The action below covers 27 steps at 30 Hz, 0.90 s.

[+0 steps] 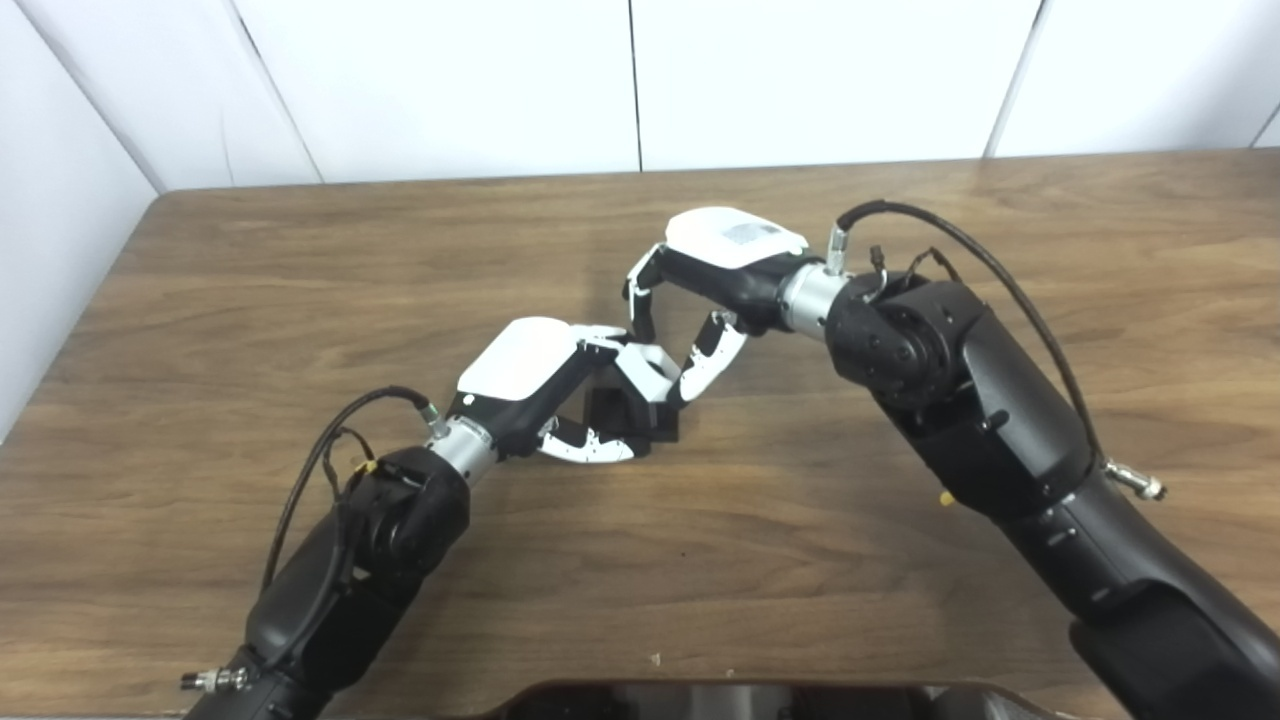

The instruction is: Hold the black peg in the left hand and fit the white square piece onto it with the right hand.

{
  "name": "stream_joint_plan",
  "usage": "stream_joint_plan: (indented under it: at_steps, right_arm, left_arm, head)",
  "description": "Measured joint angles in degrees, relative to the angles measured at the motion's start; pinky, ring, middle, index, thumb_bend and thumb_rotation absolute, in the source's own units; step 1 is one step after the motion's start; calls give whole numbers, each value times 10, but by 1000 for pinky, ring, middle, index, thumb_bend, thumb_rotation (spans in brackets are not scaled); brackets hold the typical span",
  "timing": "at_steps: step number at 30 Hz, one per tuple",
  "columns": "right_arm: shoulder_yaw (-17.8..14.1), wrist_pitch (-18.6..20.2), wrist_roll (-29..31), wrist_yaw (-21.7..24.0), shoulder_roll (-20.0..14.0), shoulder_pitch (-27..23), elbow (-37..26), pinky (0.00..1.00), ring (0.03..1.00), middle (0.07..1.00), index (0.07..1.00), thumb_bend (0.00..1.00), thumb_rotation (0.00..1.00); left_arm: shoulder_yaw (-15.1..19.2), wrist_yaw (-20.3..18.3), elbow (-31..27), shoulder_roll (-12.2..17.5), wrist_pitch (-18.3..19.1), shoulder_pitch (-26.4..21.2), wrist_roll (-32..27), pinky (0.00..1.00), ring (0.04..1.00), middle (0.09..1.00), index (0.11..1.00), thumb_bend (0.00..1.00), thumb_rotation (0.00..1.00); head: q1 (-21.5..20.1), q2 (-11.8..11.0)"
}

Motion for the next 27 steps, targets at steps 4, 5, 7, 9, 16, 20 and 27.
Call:
stream_joint_plan:
  at_steps: [4, 5, 7, 9, 16, 20, 27]
  right_arm:
    - [2, 1, 0, 12, 5, -14, -12, 839, 875, 781, 480, 514, 147]
    - [4, 1, 0, 14, 6, -16, -15, 834, 872, 782, 480, 514, 147]
    - [13, -1, -1, 17, 7, -16, -20, 818, 861, 779, 480, 514, 148]
    - [20, -2, -1, 18, 9, -16, -19, 814, 858, 780, 480, 513, 148]
    - [24, -13, -1, 21, 2, -16, -19, 823, 857, 769, 480, 514, 148]
    - [24, -12, -2, 28, 1, -16, -19, 831, 863, 774, 480, 515, 147]
    - [24, -14, -2, 31, 1, -16, -19, 837, 860, 770, 479, 514, 146]
  left_arm:
    - [-1, 0, 0, 0, 1, -1, 0, 839, 835, 855, 569, 796, 262]
    - [-2, 0, 0, 0, 1, -1, 0, 839, 836, 855, 567, 797, 262]
    - [-2, 0, 0, 0, 1, -1, 0, 841, 836, 855, 566, 801, 259]
    - [-2, 0, 0, 0, 2, -1, 0, 842, 837, 854, 566, 802, 257]
    - [-2, 0, 0, 0, 2, -1, 0, 839, 837, 856, 570, 800, 256]
    - [-2, 0, 0, 0, 2, -1, 0, 840, 834, 856, 570, 801, 260]
    - [-2, 1, 1, 0, 2, -2, 0, 828, 822, 853, 566, 808, 261]
  head:
    - [1, 1]
    - [1, 1]
    - [2, 1]
    - [1, 2]
    - [-2, 4]
    - [-1, 4]
    - [-4, 2]
